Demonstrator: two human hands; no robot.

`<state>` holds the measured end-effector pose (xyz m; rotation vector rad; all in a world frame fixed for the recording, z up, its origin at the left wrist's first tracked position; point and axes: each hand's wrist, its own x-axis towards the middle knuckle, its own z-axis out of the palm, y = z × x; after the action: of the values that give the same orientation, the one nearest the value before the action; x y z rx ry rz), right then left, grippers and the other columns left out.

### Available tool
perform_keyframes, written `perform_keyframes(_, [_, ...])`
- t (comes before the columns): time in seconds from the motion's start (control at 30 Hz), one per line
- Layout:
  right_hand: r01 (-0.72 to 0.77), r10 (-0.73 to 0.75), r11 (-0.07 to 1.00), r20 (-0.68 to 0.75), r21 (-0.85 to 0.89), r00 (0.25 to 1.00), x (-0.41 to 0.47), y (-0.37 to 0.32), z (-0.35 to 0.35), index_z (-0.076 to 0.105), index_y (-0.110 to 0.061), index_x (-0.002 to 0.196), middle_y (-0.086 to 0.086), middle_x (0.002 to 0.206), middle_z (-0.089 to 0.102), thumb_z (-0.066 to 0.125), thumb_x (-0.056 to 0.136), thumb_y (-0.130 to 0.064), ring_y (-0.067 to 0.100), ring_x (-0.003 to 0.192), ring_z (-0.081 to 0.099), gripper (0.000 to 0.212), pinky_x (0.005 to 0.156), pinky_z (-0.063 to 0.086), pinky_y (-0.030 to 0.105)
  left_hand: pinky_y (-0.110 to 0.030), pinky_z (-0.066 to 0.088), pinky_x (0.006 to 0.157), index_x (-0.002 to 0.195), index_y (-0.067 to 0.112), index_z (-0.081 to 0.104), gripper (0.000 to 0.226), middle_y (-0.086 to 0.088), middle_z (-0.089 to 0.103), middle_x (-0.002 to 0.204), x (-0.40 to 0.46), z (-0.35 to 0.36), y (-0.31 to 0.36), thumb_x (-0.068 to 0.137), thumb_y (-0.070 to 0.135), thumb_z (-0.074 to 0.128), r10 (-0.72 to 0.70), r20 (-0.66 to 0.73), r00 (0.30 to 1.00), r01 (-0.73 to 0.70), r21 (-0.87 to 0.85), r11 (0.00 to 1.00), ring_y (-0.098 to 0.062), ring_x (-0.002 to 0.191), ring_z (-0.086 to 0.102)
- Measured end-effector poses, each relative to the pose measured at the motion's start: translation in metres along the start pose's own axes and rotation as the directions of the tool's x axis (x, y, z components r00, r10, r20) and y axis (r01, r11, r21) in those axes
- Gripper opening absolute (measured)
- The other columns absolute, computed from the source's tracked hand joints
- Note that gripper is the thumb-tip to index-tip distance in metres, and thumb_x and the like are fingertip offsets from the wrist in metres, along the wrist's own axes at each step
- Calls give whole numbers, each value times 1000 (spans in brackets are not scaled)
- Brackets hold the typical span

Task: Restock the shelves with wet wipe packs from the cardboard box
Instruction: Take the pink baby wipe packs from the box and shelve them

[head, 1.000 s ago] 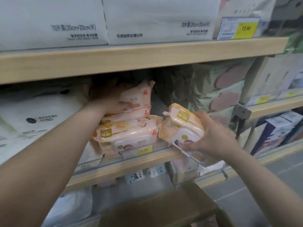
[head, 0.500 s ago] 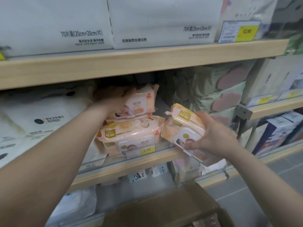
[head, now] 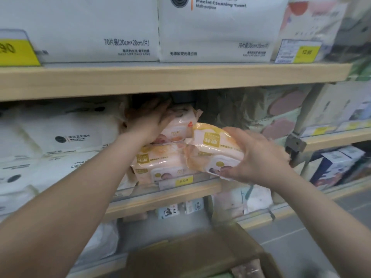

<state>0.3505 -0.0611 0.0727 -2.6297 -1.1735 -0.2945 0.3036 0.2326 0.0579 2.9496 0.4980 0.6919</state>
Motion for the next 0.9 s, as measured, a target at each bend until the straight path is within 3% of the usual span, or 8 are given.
perform_keyframes(0.1, [136,-136,991,1,5,991,14,-21,-9,30,-44,138,-11,122,47,75,60,-58,18,110,47,91,91,34,36,-25,34,101,129,15,54,53,-8,52,135,-28,-23,6,91,41,27,-69,-183,981,-8,-393,920,-24,125,46])
perform_keyframes(0.2, [252,-252,968,26,9,967,41,-50,-17,32,-42,141,-6,133,39,76,63,-54,20,118,41,91,101,29,36,-23,40,80,109,14,63,46,-1,64,104,-77,-47,2,91,42,32,-193,-258,947,-14,-631,775,-21,98,58])
perform_keyframes(0.3, [347,-343,937,79,-46,936,71,-80,-4,28,-43,143,-7,140,39,74,67,-53,21,127,35,90,106,19,38,-17,44,76,113,27,53,52,16,60,99,-112,-50,-8,74,60,47,-102,-90,991,23,-627,779,-1,90,58])
perform_keyframes(0.37, [388,-380,921,123,-43,917,85,-92,10,24,-46,143,-7,147,37,73,68,-50,22,134,31,89,112,16,47,-14,45,74,110,33,50,53,22,60,98,-117,-39,-14,66,59,66,-174,-15,985,126,-628,768,6,89,59])
perform_keyframes(0.47, [355,-358,934,190,51,914,94,-92,20,20,-46,145,-7,152,32,72,73,-39,21,140,26,89,114,15,49,-17,46,70,103,28,55,39,16,62,89,-119,-25,-15,74,47,71,-280,-76,957,182,-597,782,-2,83,61])
perform_keyframes(0.6, [383,-396,918,199,101,896,95,-90,22,18,-40,147,-5,155,26,74,72,-37,19,141,21,93,112,15,39,-5,41,62,96,25,53,32,18,59,81,-120,-21,-12,76,43,70,-306,-115,945,178,-605,776,8,75,55])
perform_keyframes(0.73, [396,-388,918,150,-23,909,96,-89,22,19,-37,148,-3,158,14,74,70,-43,22,143,13,96,114,8,44,0,39,65,101,26,53,34,20,56,84,-121,-27,-8,77,42,70,-308,-111,945,180,-610,772,11,76,52])
perform_keyframes(0.9, [430,-428,903,-61,22,902,65,-91,23,34,-22,145,9,145,37,75,73,-27,34,132,32,83,111,18,46,-8,39,79,127,21,47,53,14,53,105,-141,-44,2,81,35,69,-285,-137,949,145,-613,777,-2,94,52])
